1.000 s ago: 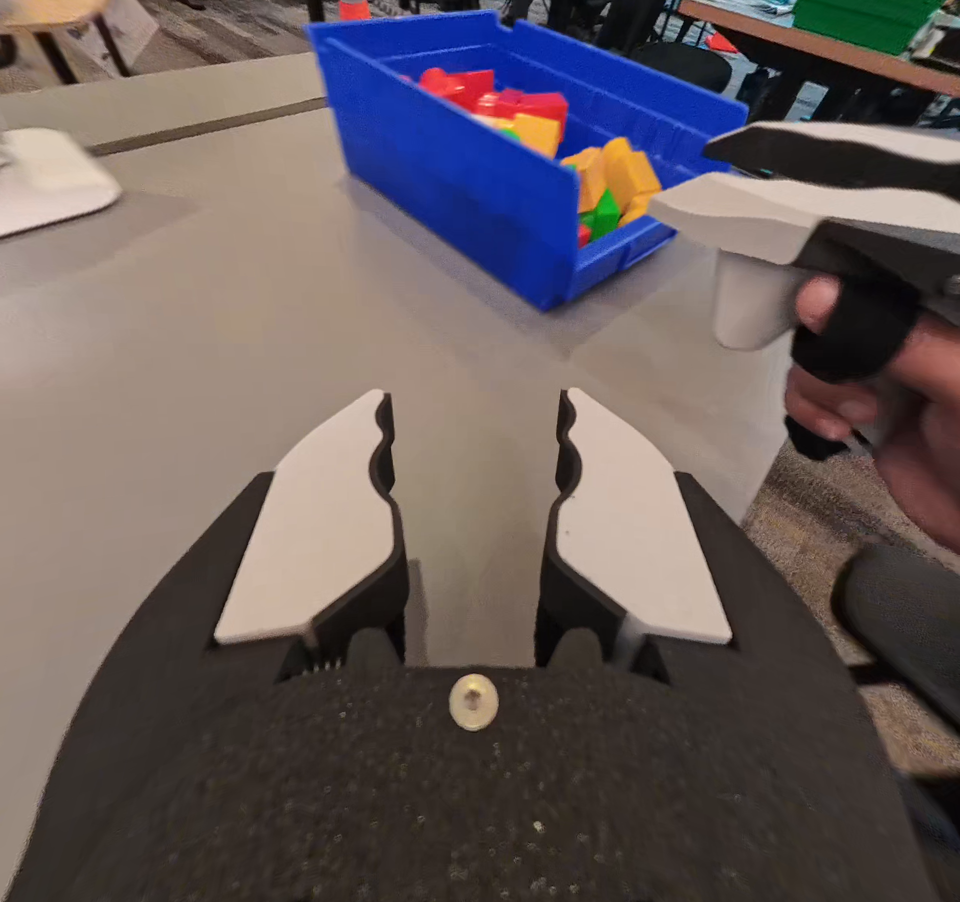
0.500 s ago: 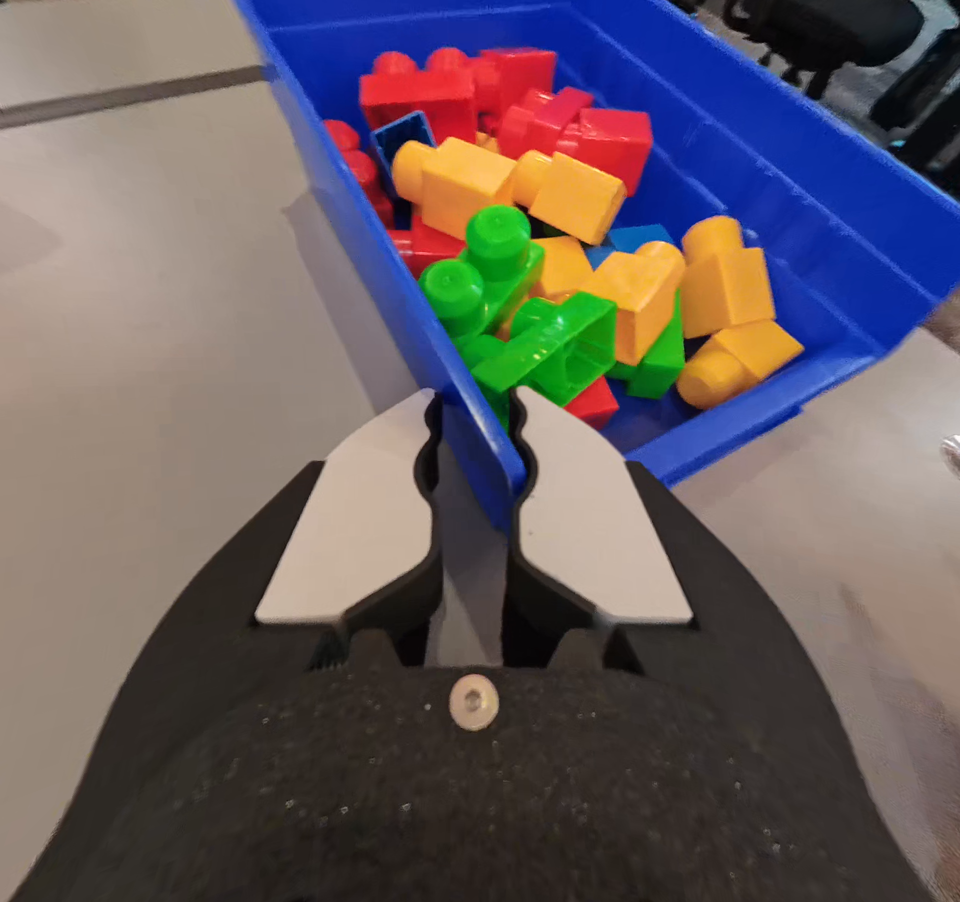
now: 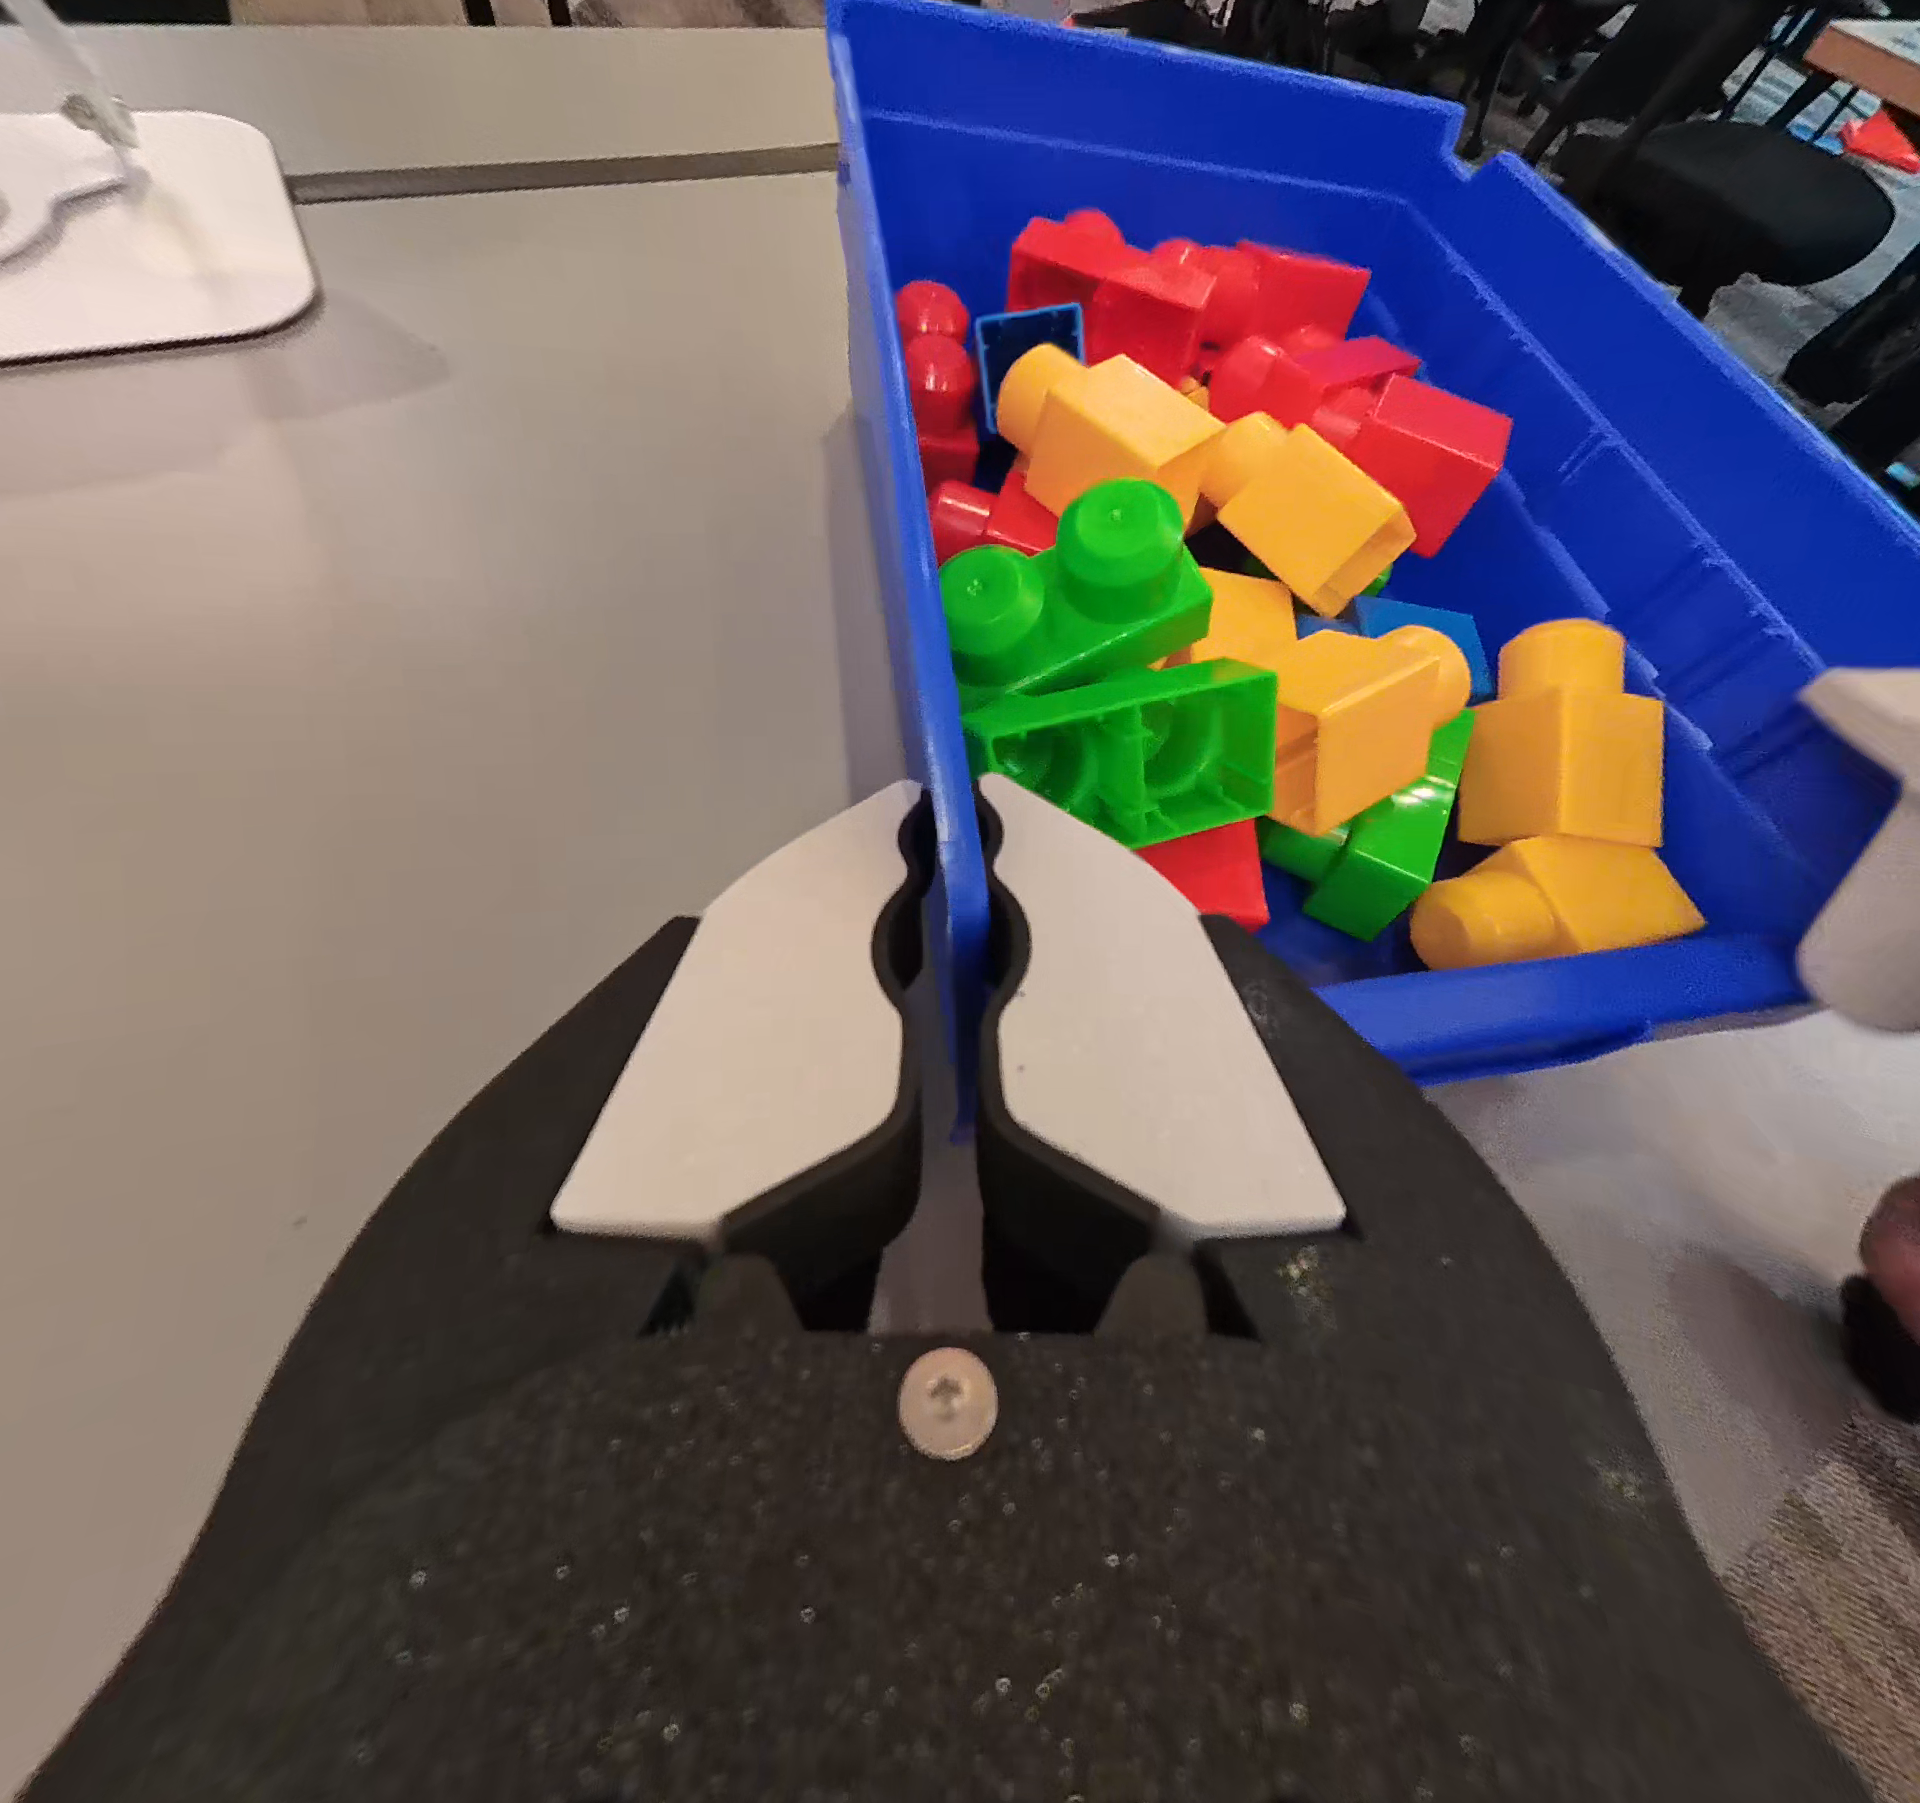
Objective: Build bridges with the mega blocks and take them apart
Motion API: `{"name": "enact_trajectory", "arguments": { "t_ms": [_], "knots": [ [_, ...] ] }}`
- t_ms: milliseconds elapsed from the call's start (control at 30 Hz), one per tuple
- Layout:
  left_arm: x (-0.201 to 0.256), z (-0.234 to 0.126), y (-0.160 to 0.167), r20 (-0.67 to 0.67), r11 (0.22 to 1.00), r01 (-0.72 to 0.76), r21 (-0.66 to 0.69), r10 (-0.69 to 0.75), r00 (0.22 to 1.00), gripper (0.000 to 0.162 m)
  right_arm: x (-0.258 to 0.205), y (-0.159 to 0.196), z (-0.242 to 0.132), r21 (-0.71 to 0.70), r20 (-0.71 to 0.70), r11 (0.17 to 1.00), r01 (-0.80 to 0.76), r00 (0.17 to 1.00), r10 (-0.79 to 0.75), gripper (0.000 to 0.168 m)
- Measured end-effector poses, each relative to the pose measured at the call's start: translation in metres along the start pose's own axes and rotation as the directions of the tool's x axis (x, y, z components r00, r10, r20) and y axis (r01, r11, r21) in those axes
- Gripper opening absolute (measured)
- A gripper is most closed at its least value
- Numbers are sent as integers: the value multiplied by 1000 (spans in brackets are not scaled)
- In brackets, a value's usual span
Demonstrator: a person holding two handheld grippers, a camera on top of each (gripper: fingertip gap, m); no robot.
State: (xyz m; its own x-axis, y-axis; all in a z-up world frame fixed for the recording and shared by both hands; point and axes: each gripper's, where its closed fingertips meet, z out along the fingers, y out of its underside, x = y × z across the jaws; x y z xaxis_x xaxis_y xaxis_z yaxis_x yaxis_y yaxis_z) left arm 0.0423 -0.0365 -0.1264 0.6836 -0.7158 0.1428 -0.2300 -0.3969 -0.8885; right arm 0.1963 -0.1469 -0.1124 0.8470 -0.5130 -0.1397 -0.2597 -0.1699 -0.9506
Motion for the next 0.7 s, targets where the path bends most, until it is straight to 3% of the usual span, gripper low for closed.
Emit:
{"name": "enact_trajectory", "arguments": {
  "t_ms": [33, 167, 333, 500, 700],
  "knots": [
    [-3, -7, 2, -1, 1000, -10, 5, 10, 1000, 5, -2, -1, -3, -4, -31, 1000, 6, 999, -7, 2],
    [-36, -47, -1, 56, 997, -60, 42, 58, 997, 5, -51, -4, -15, 34, 13, 999, -7, 1000, 7, 1],
    [-113, -127, -6, 209, 989, -115, 98, 93, 973, 4, -155, -1, -40, 94, 181, 996, 4, 983, -21, 2],
    [-198, -202, 15, 368, 991, -135, 24, 117, 923, 3, -261, 33, -54, 28, 344, 999, 18, 939, -26, 2],
    [-266, -217, 38, 418, 999, -35, -20, 40, 908, 4, -324, 57, -37, -41, 383, 997, 66, 922, -45, 3]
  ]
}}
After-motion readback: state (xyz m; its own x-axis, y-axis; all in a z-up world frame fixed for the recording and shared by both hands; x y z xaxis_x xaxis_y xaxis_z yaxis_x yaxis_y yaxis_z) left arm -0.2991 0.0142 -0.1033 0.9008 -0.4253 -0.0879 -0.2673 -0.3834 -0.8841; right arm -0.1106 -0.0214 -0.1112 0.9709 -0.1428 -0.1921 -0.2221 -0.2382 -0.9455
